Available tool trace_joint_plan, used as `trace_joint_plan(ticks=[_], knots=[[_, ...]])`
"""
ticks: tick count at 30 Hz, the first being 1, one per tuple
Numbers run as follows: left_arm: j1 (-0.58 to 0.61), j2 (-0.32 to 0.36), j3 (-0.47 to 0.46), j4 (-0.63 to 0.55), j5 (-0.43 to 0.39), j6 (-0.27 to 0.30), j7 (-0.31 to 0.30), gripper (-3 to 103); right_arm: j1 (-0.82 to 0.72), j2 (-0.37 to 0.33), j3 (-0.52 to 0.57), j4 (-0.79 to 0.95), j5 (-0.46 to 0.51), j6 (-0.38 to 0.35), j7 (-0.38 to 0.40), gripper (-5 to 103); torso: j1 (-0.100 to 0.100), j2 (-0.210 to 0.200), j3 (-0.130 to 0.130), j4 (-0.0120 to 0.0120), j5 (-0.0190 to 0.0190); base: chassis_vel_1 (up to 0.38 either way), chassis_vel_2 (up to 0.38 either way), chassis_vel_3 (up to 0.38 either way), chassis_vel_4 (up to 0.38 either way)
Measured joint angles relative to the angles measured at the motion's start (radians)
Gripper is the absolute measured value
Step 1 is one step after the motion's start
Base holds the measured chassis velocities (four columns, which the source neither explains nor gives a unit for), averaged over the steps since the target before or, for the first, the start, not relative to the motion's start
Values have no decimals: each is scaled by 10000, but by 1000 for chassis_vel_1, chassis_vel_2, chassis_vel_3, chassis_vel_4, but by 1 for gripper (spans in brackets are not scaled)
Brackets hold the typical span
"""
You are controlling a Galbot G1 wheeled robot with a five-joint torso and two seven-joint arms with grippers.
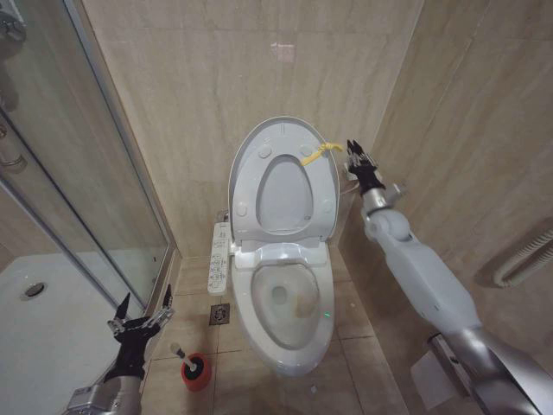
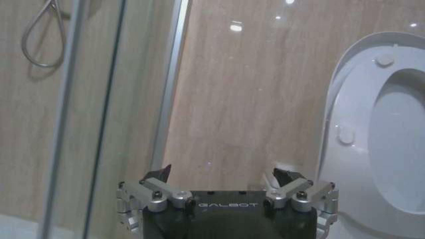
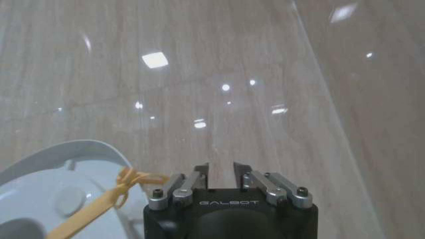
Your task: Open the toilet lid, clean the toilet bowl with a toilet brush, close the toilet lid, and flush.
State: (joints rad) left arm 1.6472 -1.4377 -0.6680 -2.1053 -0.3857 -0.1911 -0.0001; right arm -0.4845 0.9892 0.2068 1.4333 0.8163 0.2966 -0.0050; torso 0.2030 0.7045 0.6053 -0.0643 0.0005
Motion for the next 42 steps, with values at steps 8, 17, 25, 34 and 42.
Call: trace_joint_plan(ticks=[8, 17, 25, 34, 42], knots=[[-118, -64, 417, 22, 148, 22, 0, 100, -2724, -1232, 1622, 2519, 130, 192, 12, 32, -1, 1, -1, 1, -5, 0, 0, 0, 0], [-242, 178, 492, 3, -88, 18, -4, 100, -6851, -377, 3718, 5585, -531, 311, 460, 86, -2, 1, -1, 3, -4, 0, 0, 0, 0], [-684, 342, 606, 217, -293, 16, -8, 100, -9497, 1020, 4839, 6680, -1412, 391, 462, 100, -2, 1, -1, -1, -5, 0, 0, 0, 0], [-1247, 575, 600, 1068, -142, -172, -18, 100, -11864, 2632, 5142, 7349, -2928, 1147, 336, 100, -3, 0, 0, 0, -6, 0, 0, 0, 0], [-1190, 671, 663, 1861, 513, -347, 9, 100, -12247, 3601, 4692, 6904, -4212, 1749, 307, 100, -1, 0, 0, 0, -7, 0, 0, 0, 0]])
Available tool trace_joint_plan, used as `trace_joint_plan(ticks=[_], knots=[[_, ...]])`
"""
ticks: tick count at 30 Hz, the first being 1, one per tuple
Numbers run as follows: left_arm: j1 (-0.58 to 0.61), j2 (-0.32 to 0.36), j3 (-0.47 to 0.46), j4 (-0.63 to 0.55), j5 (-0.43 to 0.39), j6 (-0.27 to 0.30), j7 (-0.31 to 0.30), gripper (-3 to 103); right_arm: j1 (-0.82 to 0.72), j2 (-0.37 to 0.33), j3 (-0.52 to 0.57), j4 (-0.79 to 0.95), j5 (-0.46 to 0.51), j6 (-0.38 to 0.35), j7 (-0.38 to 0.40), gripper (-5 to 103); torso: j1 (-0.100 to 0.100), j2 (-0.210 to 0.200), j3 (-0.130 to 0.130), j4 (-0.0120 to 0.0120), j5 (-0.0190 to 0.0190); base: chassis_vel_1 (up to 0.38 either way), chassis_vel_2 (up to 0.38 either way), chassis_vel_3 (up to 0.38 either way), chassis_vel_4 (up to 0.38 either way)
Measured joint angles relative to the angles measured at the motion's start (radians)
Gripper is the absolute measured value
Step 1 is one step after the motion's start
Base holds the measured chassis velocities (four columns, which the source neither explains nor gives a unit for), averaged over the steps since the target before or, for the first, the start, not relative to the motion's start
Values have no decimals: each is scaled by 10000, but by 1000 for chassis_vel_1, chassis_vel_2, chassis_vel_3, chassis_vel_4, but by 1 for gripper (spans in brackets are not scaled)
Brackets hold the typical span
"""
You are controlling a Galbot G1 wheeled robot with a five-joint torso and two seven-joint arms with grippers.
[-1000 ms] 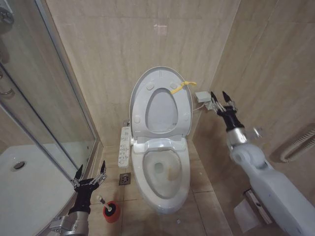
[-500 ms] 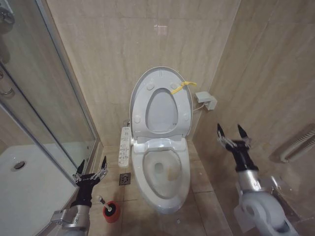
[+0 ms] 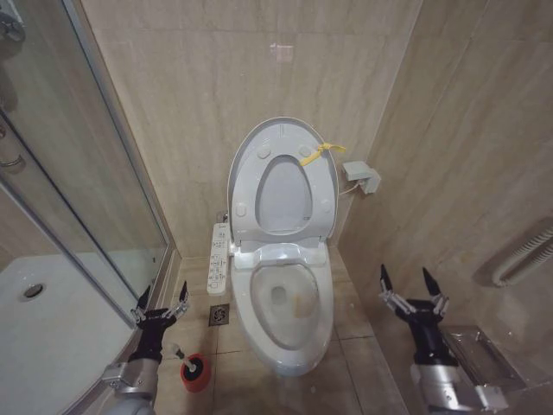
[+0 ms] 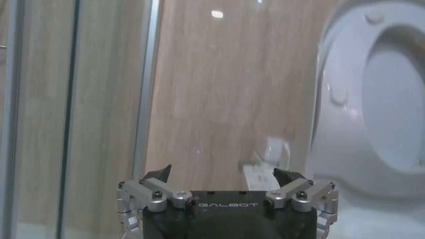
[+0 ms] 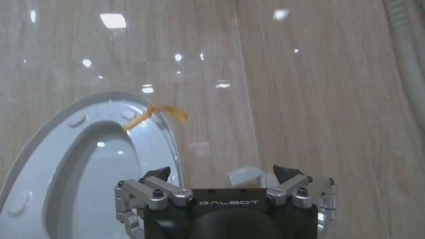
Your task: Open the toilet lid, clean the toilet bowl with a toilet brush, close the toilet lid, and flush.
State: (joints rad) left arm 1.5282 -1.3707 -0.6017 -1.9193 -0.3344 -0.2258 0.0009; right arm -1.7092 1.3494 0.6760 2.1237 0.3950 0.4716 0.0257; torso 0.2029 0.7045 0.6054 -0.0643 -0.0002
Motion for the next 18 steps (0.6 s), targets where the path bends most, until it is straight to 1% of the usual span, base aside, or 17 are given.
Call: trace_joint_plan(ticks=[3, 4, 7, 9, 11, 12, 13, 15, 18], knots=[[445, -14, 23, 6, 830, -12, -189, 100, 391, 181, -239, -565, -243, 190, 3, 100, 0, 0, 0, 4, 2, 0, 0, 0, 0], [445, -14, 23, 6, 830, -12, -189, 100, 391, 181, -239, -565, -243, 190, 3, 100, 0, 0, 0, 4, 2, 0, 0, 0, 0], [823, -95, 47, 121, 1529, 4, -553, 100, 814, 249, -450, -1004, -346, 311, -12, 100, 0, 0, 0, 4, 4, 0, 0, 0, 0], [912, -135, 61, 262, 1682, -3, -659, 100, 931, 286, -514, -1124, -355, 345, -32, 100, 0, 0, 0, 6, 3, 0, 0, 0, 0], [956, -243, 68, 774, 1903, -156, -771, 100, 1183, 406, -638, -1405, -394, 450, -144, 100, 0, 0, 0, 4, 2, 0, 0, 0, 0], [956, -243, 68, 774, 1903, -156, -771, 100, 1183, 406, -638, -1405, -394, 450, -144, 100, 0, 0, 0, 4, 2, 0, 0, 0, 0], [888, -276, 68, 1129, 1964, -286, -784, 100, 1276, 448, -684, -1517, -415, 492, -209, 100, 0, 0, 1, 5, 3, 0, 0, 0, 0], [633, -290, 63, 1795, 2050, -512, -799, 100, 1384, 500, -750, -1650, -424, 528, -284, 100, 0, 0, 1, 0, 1, 0, 0, 0, 0], [433, -289, 58, 2247, 2044, -581, -802, 100, 1446, 504, -785, -1735, -424, 535, -346, 100, 1, 0, 1, 1, 1, 0, 0, 0, 0]])
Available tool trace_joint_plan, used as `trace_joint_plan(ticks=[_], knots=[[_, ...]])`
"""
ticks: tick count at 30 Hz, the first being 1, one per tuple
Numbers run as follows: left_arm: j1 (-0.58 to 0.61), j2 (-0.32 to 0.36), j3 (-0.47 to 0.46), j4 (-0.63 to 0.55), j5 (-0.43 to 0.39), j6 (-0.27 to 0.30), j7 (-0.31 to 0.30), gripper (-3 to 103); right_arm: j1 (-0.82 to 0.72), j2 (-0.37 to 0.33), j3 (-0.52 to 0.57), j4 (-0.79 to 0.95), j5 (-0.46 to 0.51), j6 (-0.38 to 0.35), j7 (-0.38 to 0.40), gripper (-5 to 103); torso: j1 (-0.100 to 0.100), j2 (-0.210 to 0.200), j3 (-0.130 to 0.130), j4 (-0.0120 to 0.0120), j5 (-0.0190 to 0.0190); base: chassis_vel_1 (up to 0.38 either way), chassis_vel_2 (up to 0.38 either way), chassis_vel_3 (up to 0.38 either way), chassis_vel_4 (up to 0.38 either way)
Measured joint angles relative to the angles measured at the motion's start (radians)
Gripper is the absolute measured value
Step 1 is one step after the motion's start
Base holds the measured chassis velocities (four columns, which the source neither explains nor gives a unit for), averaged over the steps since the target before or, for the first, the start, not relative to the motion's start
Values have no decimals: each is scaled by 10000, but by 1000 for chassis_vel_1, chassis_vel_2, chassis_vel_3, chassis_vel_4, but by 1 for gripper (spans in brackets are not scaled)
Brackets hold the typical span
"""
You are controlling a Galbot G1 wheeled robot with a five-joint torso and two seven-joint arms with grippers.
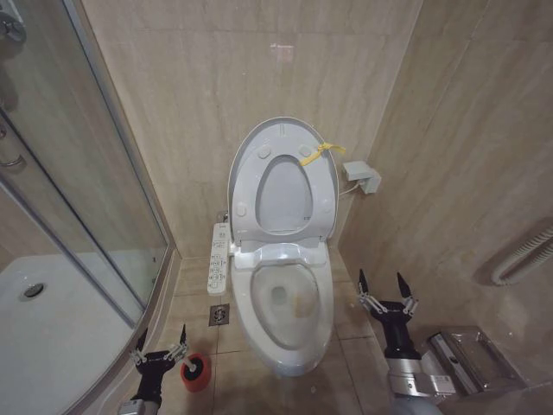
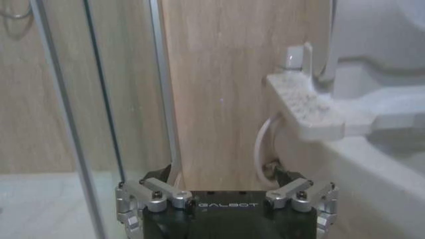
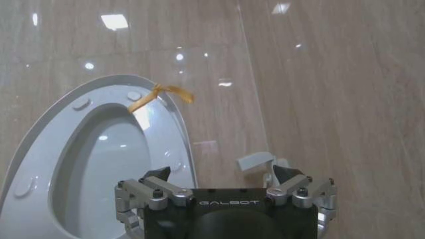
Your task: Open the toilet lid, clean the toilet bowl with a toilet brush, close the toilet lid, and flush.
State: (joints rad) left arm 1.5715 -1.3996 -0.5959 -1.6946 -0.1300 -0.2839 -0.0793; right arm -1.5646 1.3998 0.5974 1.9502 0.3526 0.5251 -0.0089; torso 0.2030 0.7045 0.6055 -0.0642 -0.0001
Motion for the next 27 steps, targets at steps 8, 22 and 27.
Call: trace_joint_plan(ticks=[8, 22, 27], knots=[[-1151, -153, 114, 1977, -197, -322, 290, 100, 64, -129, 3, -271, 8, 82, -43, 100, 0, 0, 0, -1, 1, 0, 0, 0, 0], [-1276, -336, 168, 2802, 0, -437, 395, 100, 11, -229, 65, -503, 34, 233, -76, 100, 0, 0, 0, 2, 2, 0, 0, 0, 0], [-1231, -373, 121, 2750, 12, -418, 395, 94, 44, -265, 56, -557, 52, 246, -89, 100, 0, 0, 0, 1, 2, 0, 0, 0, 0]])
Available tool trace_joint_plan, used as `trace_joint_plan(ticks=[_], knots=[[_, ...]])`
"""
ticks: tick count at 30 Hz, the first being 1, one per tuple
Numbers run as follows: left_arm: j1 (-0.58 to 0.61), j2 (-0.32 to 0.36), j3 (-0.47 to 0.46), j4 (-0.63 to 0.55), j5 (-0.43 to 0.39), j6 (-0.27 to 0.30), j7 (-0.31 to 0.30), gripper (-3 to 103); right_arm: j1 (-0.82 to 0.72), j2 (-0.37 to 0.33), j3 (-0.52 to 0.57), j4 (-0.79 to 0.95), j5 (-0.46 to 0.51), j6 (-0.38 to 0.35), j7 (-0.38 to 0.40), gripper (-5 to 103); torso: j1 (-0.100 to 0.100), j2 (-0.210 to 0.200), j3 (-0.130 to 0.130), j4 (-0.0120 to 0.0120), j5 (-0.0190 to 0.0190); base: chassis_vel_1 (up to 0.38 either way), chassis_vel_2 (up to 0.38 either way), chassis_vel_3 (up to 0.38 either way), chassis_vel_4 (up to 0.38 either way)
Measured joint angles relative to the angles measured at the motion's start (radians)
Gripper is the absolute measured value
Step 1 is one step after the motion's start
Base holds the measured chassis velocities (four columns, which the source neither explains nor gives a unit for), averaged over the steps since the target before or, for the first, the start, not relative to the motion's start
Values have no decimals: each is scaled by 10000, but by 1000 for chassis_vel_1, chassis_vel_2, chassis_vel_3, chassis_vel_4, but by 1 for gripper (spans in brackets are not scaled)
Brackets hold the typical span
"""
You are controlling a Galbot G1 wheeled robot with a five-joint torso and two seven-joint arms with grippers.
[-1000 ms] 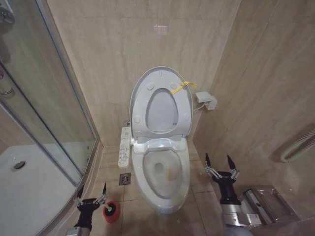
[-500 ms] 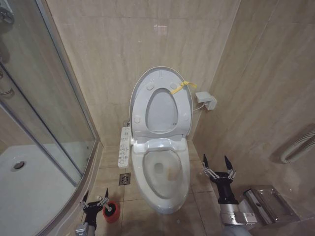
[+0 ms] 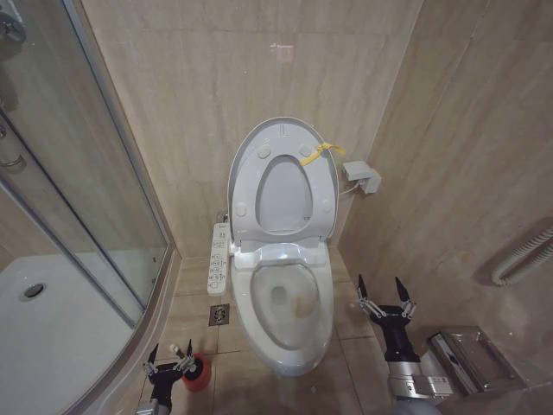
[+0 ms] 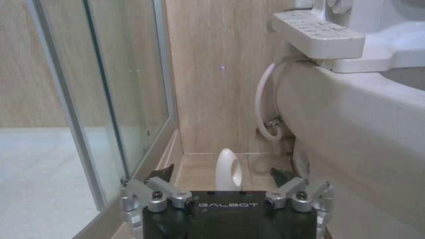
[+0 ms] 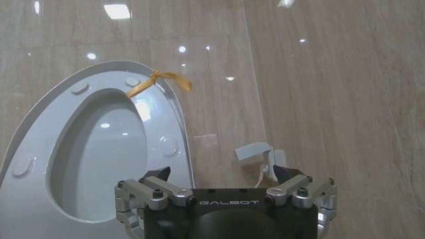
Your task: Open the toilet lid, clean the toilet bowl with a toilet brush, close the toilet lid, and flush.
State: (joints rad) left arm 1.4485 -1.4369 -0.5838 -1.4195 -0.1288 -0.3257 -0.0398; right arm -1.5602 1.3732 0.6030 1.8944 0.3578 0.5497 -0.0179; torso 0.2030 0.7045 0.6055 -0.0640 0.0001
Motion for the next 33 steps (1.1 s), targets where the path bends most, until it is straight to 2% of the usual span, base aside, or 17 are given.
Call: trace_joint_plan(ticks=[7, 8, 15, 16, 22, 23, 28, 33], knots=[[196, -133, 20, -65, 69, 42, 8, 94, 16, -82, 0, 5, 52, 8, -11, 100, 0, 0, 0, 0, 0, 0, 0, 0, 0], [206, -155, 19, -63, 73, 43, 9, 68, 11, -104, 11, 6, 67, 17, -11, 100, 0, 0, 0, 1, 0, 0, 0, 0, 0], [8, -249, -14, 247, 4, 4, 57, 68, -65, -225, 52, 24, 144, 63, -17, 100, 0, 0, 0, -1, 0, 0, 0, 0, 0], [-13, -282, -15, 272, 0, -1, 68, 40, -72, -231, 55, 18, 146, 69, -18, 100, 0, 0, 0, -1, 0, 0, 0, 0, 0], [154, -389, 27, 61, 8, -9, 79, 40, -58, -240, 57, -13, 156, 79, -23, 100, 0, 0, 0, 0, -2, 0, 0, 0, 0], [242, -392, 28, -72, 9, -9, 70, 22, -37, -240, 57, -25, 160, 82, -26, 100, 0, 0, 0, 0, -1, 0, 0, 0, 0], [525, -376, 19, -505, -1, -18, 29, 22, -3, -221, 40, -65, 162, 99, -47, 100, 0, 0, 0, 0, -2, 0, 0, 0, 0], [1400, -280, -1, -1800, -164, -311, -154, 22, 0, -163, 0, -99, 157, 145, -117, 100, -1, 0, 0, -1, 1, 0, 0, 0, 0]])
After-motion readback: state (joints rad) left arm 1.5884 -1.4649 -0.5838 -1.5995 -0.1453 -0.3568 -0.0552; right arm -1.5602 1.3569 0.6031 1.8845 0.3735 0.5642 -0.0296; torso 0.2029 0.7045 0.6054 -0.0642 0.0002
